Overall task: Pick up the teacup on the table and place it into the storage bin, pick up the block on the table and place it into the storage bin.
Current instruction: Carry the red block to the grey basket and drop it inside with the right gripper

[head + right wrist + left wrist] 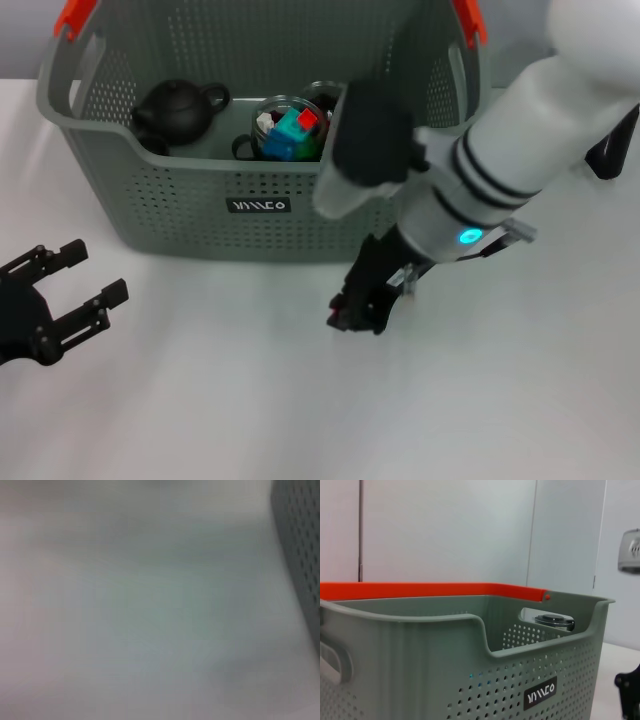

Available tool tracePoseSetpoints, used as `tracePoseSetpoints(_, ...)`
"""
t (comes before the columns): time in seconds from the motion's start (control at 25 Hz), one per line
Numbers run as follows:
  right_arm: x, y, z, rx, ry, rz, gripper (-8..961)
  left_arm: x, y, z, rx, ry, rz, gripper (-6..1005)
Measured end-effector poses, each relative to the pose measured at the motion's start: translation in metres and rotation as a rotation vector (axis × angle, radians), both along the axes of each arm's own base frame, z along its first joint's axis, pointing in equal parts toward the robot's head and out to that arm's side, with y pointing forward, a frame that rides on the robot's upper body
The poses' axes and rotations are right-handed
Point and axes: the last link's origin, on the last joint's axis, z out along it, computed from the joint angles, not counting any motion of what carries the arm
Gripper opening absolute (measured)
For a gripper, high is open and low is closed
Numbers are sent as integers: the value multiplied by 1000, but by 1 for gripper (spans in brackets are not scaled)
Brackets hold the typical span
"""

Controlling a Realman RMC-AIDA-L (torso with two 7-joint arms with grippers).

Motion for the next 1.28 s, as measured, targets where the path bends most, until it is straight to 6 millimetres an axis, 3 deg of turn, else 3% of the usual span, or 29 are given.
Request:
tracePoseSetpoints(0.36,-25,1,68,1,263,6,138,0,1,1,2,0,-1,702)
tracePoseSetpoints(0.6,-48,-6,105,-56,531,26,136,2,3,2,1,0,-8,703)
tracePoseSetpoints(0.88,-64,8,123,43,713,77,135,2,3,2,1,-3,-11,703)
tracePoseSetpoints(1.28,-78,61,128,421,750,-59,124,2,3,1,0,-5,-7,702)
